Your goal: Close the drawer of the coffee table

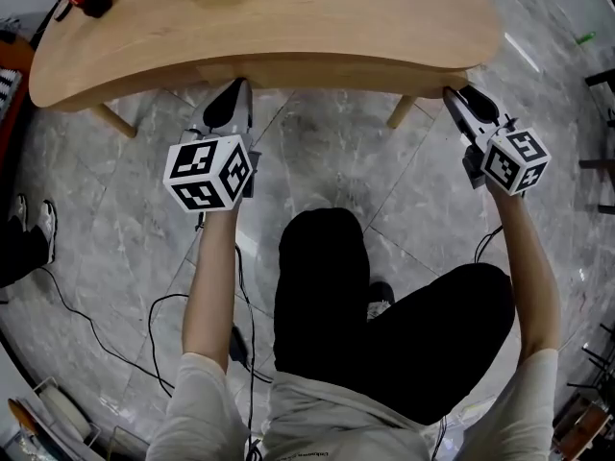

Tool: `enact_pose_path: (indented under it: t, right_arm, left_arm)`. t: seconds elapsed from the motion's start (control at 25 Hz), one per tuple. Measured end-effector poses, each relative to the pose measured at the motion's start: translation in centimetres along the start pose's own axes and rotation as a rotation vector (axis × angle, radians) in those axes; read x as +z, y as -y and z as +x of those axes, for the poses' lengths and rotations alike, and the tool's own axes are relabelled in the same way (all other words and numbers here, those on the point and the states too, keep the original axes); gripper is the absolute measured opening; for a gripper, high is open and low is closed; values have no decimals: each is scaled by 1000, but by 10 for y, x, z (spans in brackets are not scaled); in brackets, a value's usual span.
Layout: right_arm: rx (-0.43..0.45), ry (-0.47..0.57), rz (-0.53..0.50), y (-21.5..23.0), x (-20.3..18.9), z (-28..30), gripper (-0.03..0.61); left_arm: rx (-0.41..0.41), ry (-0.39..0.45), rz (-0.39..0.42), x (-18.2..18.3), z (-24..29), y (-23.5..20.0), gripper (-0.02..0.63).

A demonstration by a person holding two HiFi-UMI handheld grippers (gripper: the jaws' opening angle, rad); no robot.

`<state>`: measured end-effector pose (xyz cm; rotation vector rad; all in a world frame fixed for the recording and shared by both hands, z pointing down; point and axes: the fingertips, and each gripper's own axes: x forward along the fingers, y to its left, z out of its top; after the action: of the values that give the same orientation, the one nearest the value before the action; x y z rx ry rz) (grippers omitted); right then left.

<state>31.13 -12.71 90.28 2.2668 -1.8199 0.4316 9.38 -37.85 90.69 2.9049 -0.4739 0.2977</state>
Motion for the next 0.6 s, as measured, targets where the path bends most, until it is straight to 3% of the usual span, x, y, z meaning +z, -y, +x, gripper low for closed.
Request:
enact_pose_path:
  t: [0.48, 0.6]
  right_arm:
    - [-10, 51, 28, 13, 6, 14, 130]
    - [-15, 63, 38, 16, 7, 17, 130]
  left_arm:
    - [58, -1, 46, 3, 16, -5, 9]
    - [56, -31, 91, 5, 21, -6, 9]
